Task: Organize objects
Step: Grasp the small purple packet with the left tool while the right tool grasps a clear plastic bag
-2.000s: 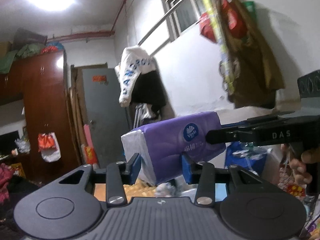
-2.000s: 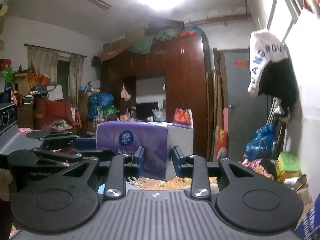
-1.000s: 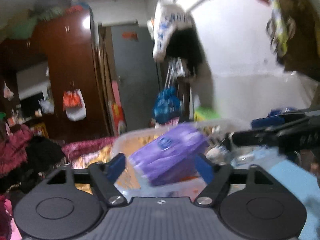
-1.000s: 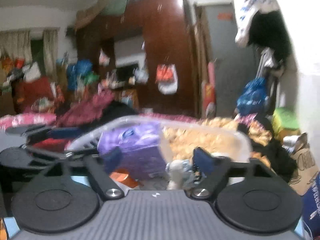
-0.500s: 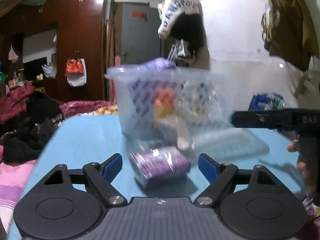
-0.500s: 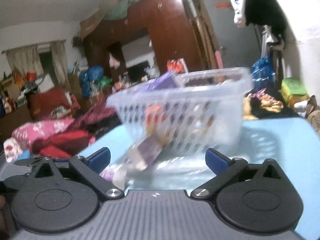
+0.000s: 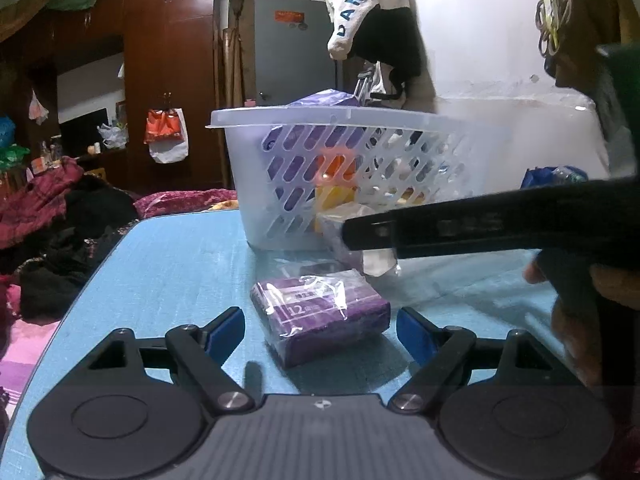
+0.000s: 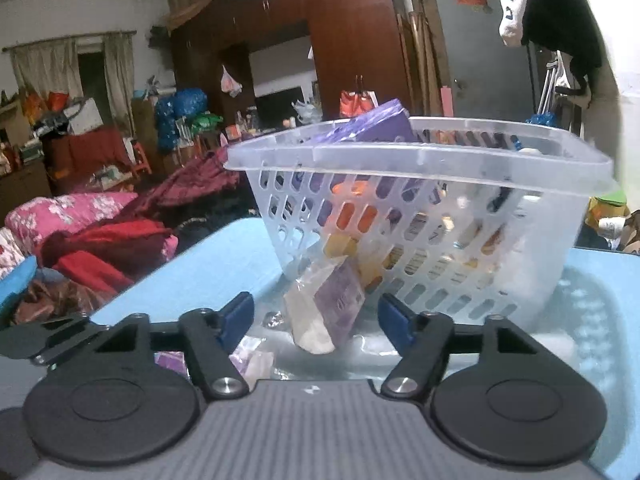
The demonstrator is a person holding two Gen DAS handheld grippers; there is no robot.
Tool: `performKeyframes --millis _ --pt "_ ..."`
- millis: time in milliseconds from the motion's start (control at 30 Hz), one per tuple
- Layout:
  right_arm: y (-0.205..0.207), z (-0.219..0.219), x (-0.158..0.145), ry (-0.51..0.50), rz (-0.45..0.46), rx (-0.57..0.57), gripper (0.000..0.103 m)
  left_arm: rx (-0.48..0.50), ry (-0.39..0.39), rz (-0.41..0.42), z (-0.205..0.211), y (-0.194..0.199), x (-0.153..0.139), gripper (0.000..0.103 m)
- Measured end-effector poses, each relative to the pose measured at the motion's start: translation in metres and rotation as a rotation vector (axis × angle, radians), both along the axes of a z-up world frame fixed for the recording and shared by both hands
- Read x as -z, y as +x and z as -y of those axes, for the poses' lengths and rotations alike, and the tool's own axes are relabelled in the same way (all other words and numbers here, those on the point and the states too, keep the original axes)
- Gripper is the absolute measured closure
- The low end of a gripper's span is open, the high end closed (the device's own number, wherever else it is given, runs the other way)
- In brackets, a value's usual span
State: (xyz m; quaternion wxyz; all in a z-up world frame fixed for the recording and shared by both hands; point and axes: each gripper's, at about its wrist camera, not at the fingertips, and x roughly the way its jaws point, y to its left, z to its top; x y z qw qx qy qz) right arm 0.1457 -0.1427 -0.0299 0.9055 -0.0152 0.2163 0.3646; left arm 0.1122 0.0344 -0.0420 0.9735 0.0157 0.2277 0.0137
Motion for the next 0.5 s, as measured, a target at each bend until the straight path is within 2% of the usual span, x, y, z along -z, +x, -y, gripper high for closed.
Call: performKeyframes --millis 33,167,200,333,500 --pt "0.002 -0.005 0.001 -0.017 -0.003 0.004 0.040 -0.003 0.010 -0.003 0.002 0.001 0.000 0.017" --pt "0.008 -0.013 0.005 -0.043 -0.015 0.009 0.063 -0.025 0.036 0.001 0.007 0.001 0.000 0.019" --pt "0.006 -0.011 0.006 -0.041 -0.008 0.013 0.065 -0.025 0.029 0.001 0.007 0.000 0.000 0.025" --pt "-0.007 0.003 0.003 -0.039 0.042 0.024 0.068 -0.025 0.012 0.014 0.007 -0.002 0.000 0.027" --pt "-0.020 0.028 0.002 0.009 0.056 0.021 0.070 -0.024 0.048 0.060 0.013 -0.009 0.000 0.028"
